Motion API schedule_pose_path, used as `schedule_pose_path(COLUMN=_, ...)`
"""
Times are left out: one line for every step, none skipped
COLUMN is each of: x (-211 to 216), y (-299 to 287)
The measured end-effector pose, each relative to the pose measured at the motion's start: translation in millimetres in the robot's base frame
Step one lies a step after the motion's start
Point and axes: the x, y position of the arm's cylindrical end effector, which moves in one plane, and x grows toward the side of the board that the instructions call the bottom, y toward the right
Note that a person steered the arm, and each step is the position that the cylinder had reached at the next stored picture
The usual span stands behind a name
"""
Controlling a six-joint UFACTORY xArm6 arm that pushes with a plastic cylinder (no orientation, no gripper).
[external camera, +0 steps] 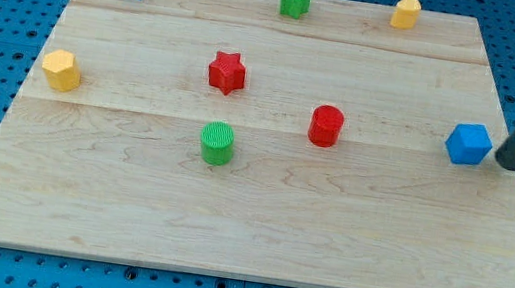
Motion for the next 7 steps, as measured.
schedule_pose_path(x=0, y=-29)
schedule_pose_path(x=-1, y=-16)
schedule_pose_path(x=3, y=-14)
schedule_pose_path(x=16, y=6)
schedule_pose_path(x=16, y=8)
schedule_pose_path(x=16, y=11)
schedule_pose_path(x=16, y=29)
